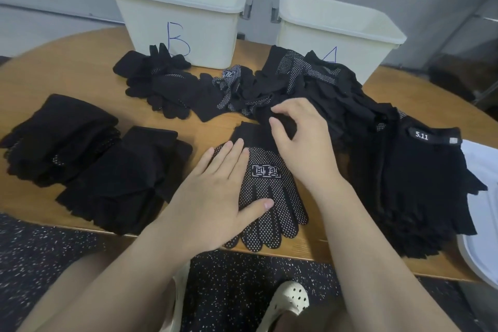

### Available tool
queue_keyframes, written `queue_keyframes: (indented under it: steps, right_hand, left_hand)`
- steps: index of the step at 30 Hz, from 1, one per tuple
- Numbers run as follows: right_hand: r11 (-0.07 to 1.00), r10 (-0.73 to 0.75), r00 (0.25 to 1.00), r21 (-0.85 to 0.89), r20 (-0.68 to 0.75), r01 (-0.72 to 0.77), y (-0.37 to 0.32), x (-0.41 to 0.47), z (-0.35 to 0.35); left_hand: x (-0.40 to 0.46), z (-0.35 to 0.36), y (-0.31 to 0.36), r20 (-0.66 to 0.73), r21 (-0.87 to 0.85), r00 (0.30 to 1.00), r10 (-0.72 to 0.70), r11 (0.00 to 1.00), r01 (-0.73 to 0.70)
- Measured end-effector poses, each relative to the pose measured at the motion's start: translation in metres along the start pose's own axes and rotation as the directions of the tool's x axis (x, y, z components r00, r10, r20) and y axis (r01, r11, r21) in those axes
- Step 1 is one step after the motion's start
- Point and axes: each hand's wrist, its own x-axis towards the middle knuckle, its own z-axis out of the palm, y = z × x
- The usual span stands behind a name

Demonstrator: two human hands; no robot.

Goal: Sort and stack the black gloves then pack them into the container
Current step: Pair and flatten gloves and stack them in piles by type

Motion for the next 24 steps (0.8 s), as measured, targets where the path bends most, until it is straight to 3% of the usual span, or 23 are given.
queue_keyframes:
  steps: [4, 9, 14, 16, 20, 24]
  right_hand:
    - [0.99, -0.06, 0.998, -0.129, -0.004, 0.059, -0.003, 0.028, 0.022]
    - [0.98, 0.105, 0.993, -0.177, 0.049, -0.095, -0.008, 0.047, 0.043]
    - [0.968, 0.162, 0.985, -0.184, -0.062, -0.17, -0.012, 0.056, 0.042]
    - [0.973, 0.187, 0.977, -0.116, -0.106, -0.199, -0.015, 0.06, 0.039]
    - [0.958, 0.251, 0.943, 0.199, -0.22, -0.209, -0.024, 0.069, 0.02]
    - [0.851, 0.31, 0.902, 0.51, -0.299, -0.123, -0.027, 0.071, -0.013]
  left_hand:
    - [-0.001, -0.003, -0.005, 0.008, -0.044, 0.999, -0.034, 0.998, 0.035]
    - [0.0, -0.004, -0.008, 0.015, -0.089, 0.999, -0.043, 0.995, 0.045]
    - [0.001, -0.005, -0.011, 0.033, -0.11, 0.999, -0.035, 0.993, 0.038]
    - [0.001, -0.006, -0.011, 0.039, -0.123, 0.999, -0.033, 0.992, 0.037]
    - [0.0, -0.006, -0.013, 0.047, -0.149, 0.999, -0.026, 0.988, 0.033]
    - [-0.001, -0.01, -0.014, 0.057, -0.154, 0.998, -0.025, 0.988, 0.034]
